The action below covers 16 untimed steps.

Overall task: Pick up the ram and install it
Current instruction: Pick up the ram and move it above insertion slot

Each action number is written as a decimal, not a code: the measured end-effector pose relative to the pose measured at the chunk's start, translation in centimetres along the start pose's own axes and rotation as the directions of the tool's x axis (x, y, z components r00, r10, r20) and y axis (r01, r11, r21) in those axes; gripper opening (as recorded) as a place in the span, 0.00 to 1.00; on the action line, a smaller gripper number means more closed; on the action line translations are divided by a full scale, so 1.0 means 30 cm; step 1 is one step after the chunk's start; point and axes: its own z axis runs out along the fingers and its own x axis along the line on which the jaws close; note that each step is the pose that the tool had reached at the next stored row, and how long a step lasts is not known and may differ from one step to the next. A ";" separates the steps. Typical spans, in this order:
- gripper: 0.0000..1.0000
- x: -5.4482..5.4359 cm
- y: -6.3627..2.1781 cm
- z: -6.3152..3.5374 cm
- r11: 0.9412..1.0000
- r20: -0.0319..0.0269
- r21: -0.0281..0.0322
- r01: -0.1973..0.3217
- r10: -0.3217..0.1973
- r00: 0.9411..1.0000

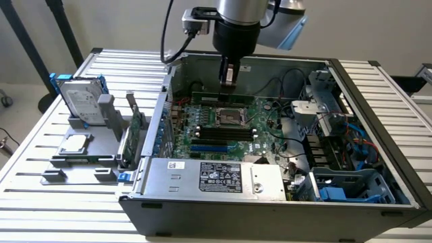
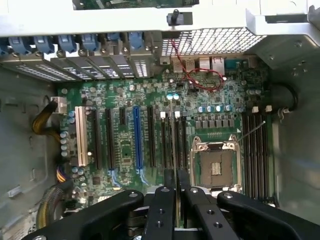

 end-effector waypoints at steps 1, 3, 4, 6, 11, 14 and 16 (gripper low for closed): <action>0.14 -0.011 -0.004 0.007 1.000 0.000 0.000 0.000 0.000 1.000; 0.14 -0.032 -0.011 0.019 1.000 -0.001 0.000 0.000 0.000 1.000; 0.14 -0.041 -0.016 0.025 1.000 -0.001 0.000 0.000 0.000 1.000; 0.14 -0.053 -0.030 0.037 1.000 -0.001 0.000 -0.001 0.001 1.000; 0.14 -0.063 -0.070 0.064 1.000 -0.001 0.000 -0.003 0.003 1.000; 0.14 -0.062 -0.074 0.083 1.000 -0.001 0.000 -0.006 0.006 1.000; 0.14 -0.062 -0.075 0.095 1.000 -0.001 0.000 -0.007 0.007 1.000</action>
